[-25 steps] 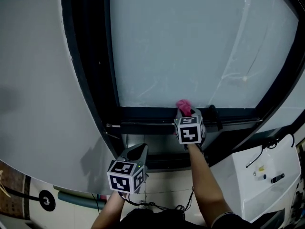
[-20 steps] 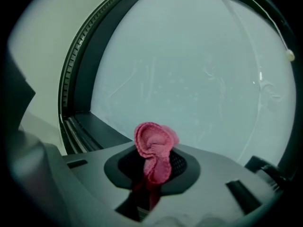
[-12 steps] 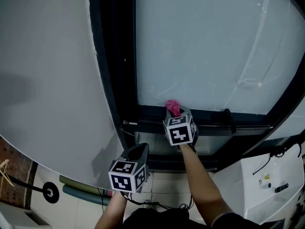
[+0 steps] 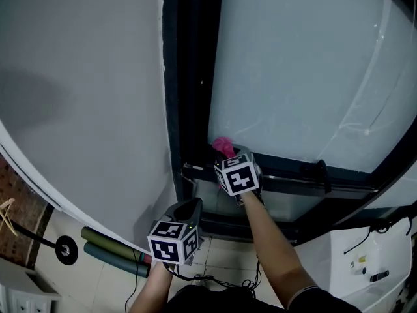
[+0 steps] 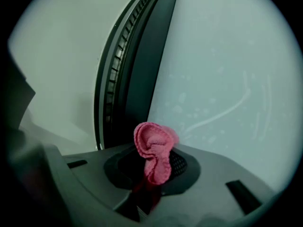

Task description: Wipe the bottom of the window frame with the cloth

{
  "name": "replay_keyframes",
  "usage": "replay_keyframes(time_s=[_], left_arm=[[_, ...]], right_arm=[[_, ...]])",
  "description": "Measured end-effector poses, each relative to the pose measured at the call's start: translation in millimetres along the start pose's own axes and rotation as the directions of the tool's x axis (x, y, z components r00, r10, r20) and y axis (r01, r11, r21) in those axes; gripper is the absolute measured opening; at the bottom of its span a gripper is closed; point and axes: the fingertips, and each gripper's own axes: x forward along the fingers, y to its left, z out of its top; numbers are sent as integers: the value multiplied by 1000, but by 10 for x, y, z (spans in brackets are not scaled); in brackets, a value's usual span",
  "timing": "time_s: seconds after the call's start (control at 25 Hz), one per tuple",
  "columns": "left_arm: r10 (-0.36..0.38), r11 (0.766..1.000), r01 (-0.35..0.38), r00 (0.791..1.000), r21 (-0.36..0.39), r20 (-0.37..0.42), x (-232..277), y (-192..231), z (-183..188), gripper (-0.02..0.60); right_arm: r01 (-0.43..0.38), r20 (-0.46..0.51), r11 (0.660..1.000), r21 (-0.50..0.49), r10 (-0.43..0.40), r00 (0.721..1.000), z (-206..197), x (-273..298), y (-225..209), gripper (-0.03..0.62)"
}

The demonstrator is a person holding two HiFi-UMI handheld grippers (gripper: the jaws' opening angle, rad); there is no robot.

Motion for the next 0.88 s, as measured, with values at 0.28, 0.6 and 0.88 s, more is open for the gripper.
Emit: replay_keyframes(time_s=[0.28,0.6,0.88], left_arm=[[29,999,-28,999,-20,14,-147,82,-19,6],[6,1000,-5,1000,-17,21,-225,-9,-41,6],[-29,1000,29,998,-7,55,-66,-238,136,6]], right_arm=[[-83,0,997,-12,83,997,100,95,215,78],[-171,55,985,-10,171,984,90,-54,354,78],[-156,243,988,15,148,959,36,-815,224,78]])
